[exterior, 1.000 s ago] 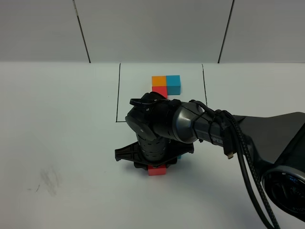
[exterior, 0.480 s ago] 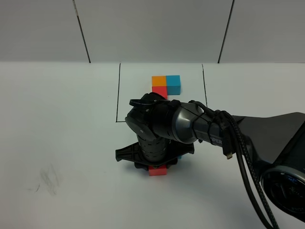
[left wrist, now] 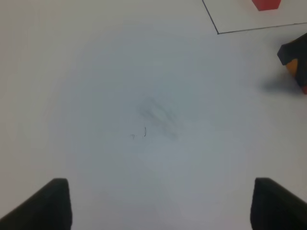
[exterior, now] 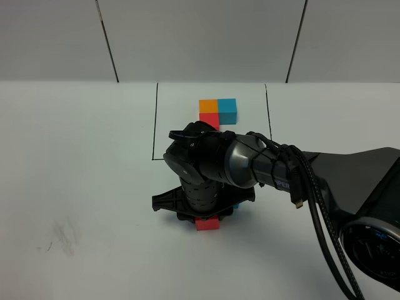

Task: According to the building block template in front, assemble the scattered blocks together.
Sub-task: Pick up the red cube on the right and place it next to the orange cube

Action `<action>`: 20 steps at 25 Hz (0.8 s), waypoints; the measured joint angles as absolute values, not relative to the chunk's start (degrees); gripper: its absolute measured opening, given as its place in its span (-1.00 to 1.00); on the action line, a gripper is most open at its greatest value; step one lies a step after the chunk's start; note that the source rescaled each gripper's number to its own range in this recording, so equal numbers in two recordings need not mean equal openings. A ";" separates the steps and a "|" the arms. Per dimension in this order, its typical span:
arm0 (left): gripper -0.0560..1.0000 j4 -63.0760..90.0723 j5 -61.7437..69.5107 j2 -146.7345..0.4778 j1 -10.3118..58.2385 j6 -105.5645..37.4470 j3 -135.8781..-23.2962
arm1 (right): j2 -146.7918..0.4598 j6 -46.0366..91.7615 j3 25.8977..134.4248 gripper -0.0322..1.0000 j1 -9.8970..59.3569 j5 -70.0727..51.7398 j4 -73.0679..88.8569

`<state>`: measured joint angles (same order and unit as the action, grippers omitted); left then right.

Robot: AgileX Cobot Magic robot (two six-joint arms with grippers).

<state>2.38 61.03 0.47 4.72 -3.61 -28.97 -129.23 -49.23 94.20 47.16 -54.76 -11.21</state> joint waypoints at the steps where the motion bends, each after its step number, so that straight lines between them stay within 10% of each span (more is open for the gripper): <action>1: 0.96 2.38 61.03 0.47 4.72 -3.61 -28.97 | -129.28 -49.23 94.20 -0.42 47.16 -54.76 -11.21; 20: 0.96 2.38 61.03 0.47 4.72 -3.61 -28.97 | -129.34 -49.23 94.20 -0.43 47.16 -54.76 -11.26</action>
<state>2.38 61.03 0.47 4.72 -3.61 -28.97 -129.34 -49.23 94.20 47.16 -54.76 -11.26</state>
